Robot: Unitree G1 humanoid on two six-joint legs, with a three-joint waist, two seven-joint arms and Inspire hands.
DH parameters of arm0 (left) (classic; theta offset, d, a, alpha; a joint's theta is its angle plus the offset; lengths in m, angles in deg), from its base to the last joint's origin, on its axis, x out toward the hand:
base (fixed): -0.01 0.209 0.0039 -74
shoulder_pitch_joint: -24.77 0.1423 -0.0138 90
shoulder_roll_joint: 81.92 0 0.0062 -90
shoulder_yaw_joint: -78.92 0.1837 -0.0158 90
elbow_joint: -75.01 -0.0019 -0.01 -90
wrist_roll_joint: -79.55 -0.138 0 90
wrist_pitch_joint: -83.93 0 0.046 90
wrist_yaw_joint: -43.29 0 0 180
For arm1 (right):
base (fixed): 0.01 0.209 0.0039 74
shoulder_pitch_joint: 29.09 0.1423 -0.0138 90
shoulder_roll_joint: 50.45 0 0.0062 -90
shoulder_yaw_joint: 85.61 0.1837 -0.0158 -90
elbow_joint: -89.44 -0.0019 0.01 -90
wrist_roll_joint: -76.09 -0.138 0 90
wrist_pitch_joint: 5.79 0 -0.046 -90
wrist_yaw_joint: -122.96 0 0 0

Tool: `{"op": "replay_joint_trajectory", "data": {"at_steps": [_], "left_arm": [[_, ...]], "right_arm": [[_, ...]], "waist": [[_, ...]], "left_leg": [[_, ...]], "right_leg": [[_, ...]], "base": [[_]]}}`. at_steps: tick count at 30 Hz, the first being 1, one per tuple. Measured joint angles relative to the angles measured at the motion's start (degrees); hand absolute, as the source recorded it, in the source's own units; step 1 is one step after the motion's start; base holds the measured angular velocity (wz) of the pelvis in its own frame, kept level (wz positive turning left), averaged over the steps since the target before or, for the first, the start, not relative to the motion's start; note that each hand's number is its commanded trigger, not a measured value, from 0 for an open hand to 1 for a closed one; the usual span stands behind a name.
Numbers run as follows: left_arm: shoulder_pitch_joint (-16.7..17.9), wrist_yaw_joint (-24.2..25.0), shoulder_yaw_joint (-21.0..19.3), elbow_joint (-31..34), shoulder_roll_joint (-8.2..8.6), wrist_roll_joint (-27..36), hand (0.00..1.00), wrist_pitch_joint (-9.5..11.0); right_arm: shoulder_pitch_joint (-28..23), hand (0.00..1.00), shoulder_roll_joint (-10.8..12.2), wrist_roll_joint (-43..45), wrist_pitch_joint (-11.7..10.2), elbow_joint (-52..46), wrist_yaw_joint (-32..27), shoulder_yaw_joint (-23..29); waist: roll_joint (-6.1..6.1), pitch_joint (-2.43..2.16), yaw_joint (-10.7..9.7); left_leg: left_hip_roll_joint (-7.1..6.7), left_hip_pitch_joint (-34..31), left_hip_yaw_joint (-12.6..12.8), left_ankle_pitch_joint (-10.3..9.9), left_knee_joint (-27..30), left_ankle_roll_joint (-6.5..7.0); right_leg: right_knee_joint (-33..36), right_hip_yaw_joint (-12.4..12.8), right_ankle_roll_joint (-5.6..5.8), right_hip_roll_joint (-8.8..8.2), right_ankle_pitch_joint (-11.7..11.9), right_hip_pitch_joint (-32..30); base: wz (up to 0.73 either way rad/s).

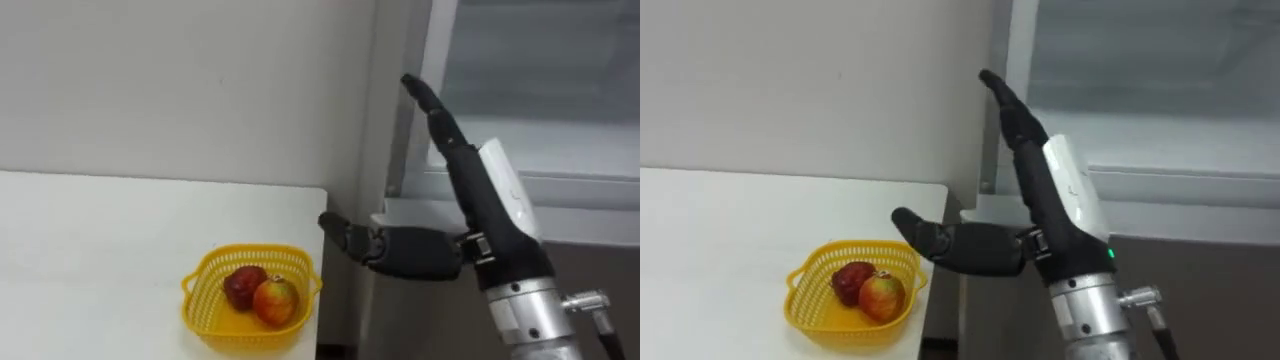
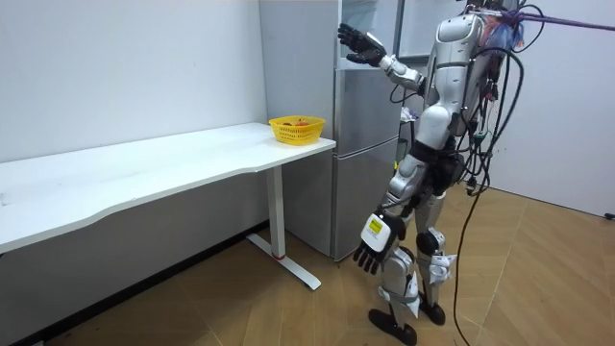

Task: Retrieve from the upper fridge

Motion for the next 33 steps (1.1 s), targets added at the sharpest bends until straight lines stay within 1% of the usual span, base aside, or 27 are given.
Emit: {"op": "replay_joint_trajectory", "data": {"at_steps": [1,4,5,6,7,8,10,11,13,15,17,18,19,20,21,22,24,25,28,30,32,33], "left_arm": [[0.1,0.0,0.0,0.0,0.23,0.1,0.00,0.1],[0.4,0.0,0.1,-0.3,0.33,0.5,0.00,0.2],[0.4,0.0,0.0,-0.4,0.34,0.4,0.00,0.2],[0.6,0.0,0.1,-0.3,0.34,0.5,0.00,0.3],[1.0,-0.1,0.1,-0.3,0.35,0.5,0.00,0.3],[1.2,-0.1,0.1,-0.3,0.41,0.5,0.00,0.3],[1.6,-0.4,0.1,-0.4,0.73,0.5,0.00,0.3],[1.7,-0.5,0.1,-0.5,0.78,0.5,0.00,0.3],[2.1,-0.7,0.0,-0.6,0.78,0.5,0.00,0.3],[2.3,-0.6,0.0,-0.5,0.81,0.4,0.00,0.3],[2.3,-0.6,0.0,-0.2,0.83,0.4,0.00,0.3],[2.6,-0.5,0.0,0.0,0.85,0.4,0.00,0.2],[2.9,-0.5,0.0,0.5,0.89,0.4,0.00,-0.1],[3.0,-0.5,0.0,0.8,0.90,0.4,0.00,-0.2],[3.1,-0.5,0.0,0.9,1.00,0.5,0.00,-0.2],[3.3,-0.7,0.0,0.9,1.11,0.4,0.00,-0.2],[3.8,-1.1,0.0,0.9,1.23,0.4,0.00,-0.4],[4.2,-1.4,0.0,0.9,1.34,0.4,0.00,-0.5],[4.2,-2.4,0.1,0.9,1.48,0.8,0.00,-0.9],[4.0,-3.0,0.1,0.9,1.49,1.6,0.00,-1.2],[3.8,-3.7,0.1,0.9,1.49,1.7,0.00,-1.2],[3.8,-3.7,0.1,0.9,1.49,1.7,0.00,-1.2]], "right_arm": [[-0.9,0.00,0.2,-2.0,-0.6,-0.8,-0.3,0.9],[-3.3,0.00,0.9,-6.0,-1.8,-1.0,-1.3,2.6],[-4.2,0.00,1.0,-6.5,-2.0,-1.0,-1.3,2.9],[-6.2,0.00,1.3,-8.6,-2.2,-1.0,-1.2,3.4],[-8.3,0.00,2.0,-11.5,-2.2,-1.0,-1.2,3.7],[-9.2,0.00,2.4,-12.8,-2.2,-1.0,-1.2,3.9],[-11.7,0.00,2.6,-17.8,-2.4,-1.0,-1.0,4.6],[-11.9,0.00,2.6,-18.8,-2.9,-1.0,-0.9,4.6],[-12.8,0.00,2.6,-21.4,-4.0,-0.2,-0.4,5.3],[-13.1,0.00,2.6,-22.0,-4.4,0.5,0.4,5.9],[-14.3,0.00,2.7,-23.1,-4.8,0.6,1.3,6.6],[-15.3,0.00,2.7,-23.3,-5.1,0.7,1.8,7.0],[-16.0,0.00,2.8,-23.4,-5.7,1.1,2.1,7.0],[-16.1,0.00,2.9,-23.4,-6.0,1.3,2.2,7.1],[-16.1,0.00,3.3,-23.6,-6.5,1.8,2.2,7.1],[-16.2,0.00,3.9,-23.6,-7.6,2.7,2.2,7.1],[-16.2,0.00,4.9,-23.6,-8.7,4.1,2.3,7.1],[-16.2,0.00,5.2,-23.6,-9.4,4.8,2.6,7.1],[-16.7,0.00,6.1,-23.6,-10.5,5.4,2.8,7.2],[-16.7,0.00,6.4,-23.6,-10.9,5.7,2.8,7.2],[-16.7,0.00,6.4,-23.8,-11.2,6.1,2.7,7.2],[-16.7,0.00,6.4,-23.8,-11.2,6.1,2.7,7.2]], "waist": [[0.19,0.01,-0.6],[0.46,0.01,-1.3],[0.50,0.01,-1.5],[0.61,0.01,-2.2],[0.73,-0.03,-2.6],[0.74,-0.04,-2.7],[1.30,0.22,-3.8],[1.45,0.24,-3.9],[1.69,0.15,-4.9],[1.82,0.19,-5.6],[1.95,0.00,-5.6],[1.90,-0.27,-5.7],[1.83,-0.43,-5.8],[1.80,-0.44,-5.9],[1.77,-0.51,-6.0],[1.74,-0.74,-6.1],[1.58,-0.85,-6.6],[1.49,-0.85,-7.0],[1.42,-0.87,-7.4],[1.43,-0.87,-7.4],[1.42,-0.85,-7.4],[1.42,-0.84,-7.3]], "left_leg": [[0.07,0.1,0.4,0.0,-0.1,0.00],[0.12,0.6,1.2,0.0,-0.7,0.00],[0.12,0.7,1.3,0.0,-0.8,0.00],[0.11,0.9,1.5,0.0,-1.0,0.01],[0.10,1.0,1.6,0.0,-1.0,0.04],[0.10,1.0,1.8,-0.1,-1.0,0.05],[0.06,0.9,1.8,-0.1,-1.0,0.09],[0.05,1.0,1.8,-0.1,-1.0,0.10],[0.08,1.3,1.9,-0.1,-1.0,0.16],[0.11,1.7,2.0,-0.2,-1.0,0.15],[0.16,1.7,2.0,-0.3,-0.9,0.15],[0.17,1.7,2.0,-0.4,-0.8,0.14],[0.17,1.7,2.0,-0.5,-0.8,0.14],[0.15,1.7,2.0,-0.5,-0.8,0.15],[0.12,1.6,2.1,-0.4,-0.8,0.15],[0.10,1.6,2.1,-0.4,-0.8,0.16],[0.04,1.8,2.2,-0.4,-0.8,0.20],[-0.01,2.1,2.2,-0.5,-0.8,0.31],[-0.04,2.1,2.2,-0.6,-0.8,0.43],[-0.07,2.1,2.2,-0.7,-0.8,0.49],[-0.05,2.3,2.5,-0.8,-0.9,0.49],[-0.04,2.4,2.5,-0.8,-0.9,0.48]], "right_leg": [[0.0,0.4,0.00,0.04,0.0,-0.1],[0.0,1.3,0.00,0.20,0.0,-0.3],[0.0,1.4,0.00,0.24,0.0,-0.3],[0.0,1.4,0.02,0.22,0.0,-0.2],[-0.1,1.5,0.04,0.23,0.0,-0.2],[-0.1,1.6,0.05,0.23,0.0,-0.2],[-0.1,1.5,0.16,0.24,0.1,-0.5],[-0.1,1.5,0.18,0.23,0.1,-0.5],[-0.1,1.7,0.20,0.24,0.1,0.0],[-0.2,1.5,0.20,0.00,0.1,0.2],[-0.3,1.5,0.20,0.03,0.1,0.2],[-0.7,1.6,0.18,0.08,0.1,0.4],[-1.0,1.5,0.18,0.09,0.2,0.4],[-1.1,1.5,0.18,0.05,0.2,0.4],[-1.5,1.6,0.19,0.05,0.1,0.4],[-2.0,1.4,0.24,0.07,0.2,0.5],[-2.1,1.4,0.31,0.02,0.2,0.8],[-2.3,1.4,0.39,0.01,0.3,1.2],[-3.0,1.4,0.62,0.09,0.6,1.5],[-3.0,1.6,0.66,0.09,0.6,1.5],[-2.9,2.7,0.70,0.28,0.6,1.5],[-2.9,2.8,0.70,0.29,0.6,1.6]], "base": [[-0.15],[-0.18],[-0.09],[-0.03],[-0.05],[-0.06],[-0.04],[0.00],[0.00],[0.00],[0.00],[0.00],[0.00],[0.00],[0.00],[0.00],[0.00],[0.00],[0.00],[0.00],[-0.06],[-0.07]]}}
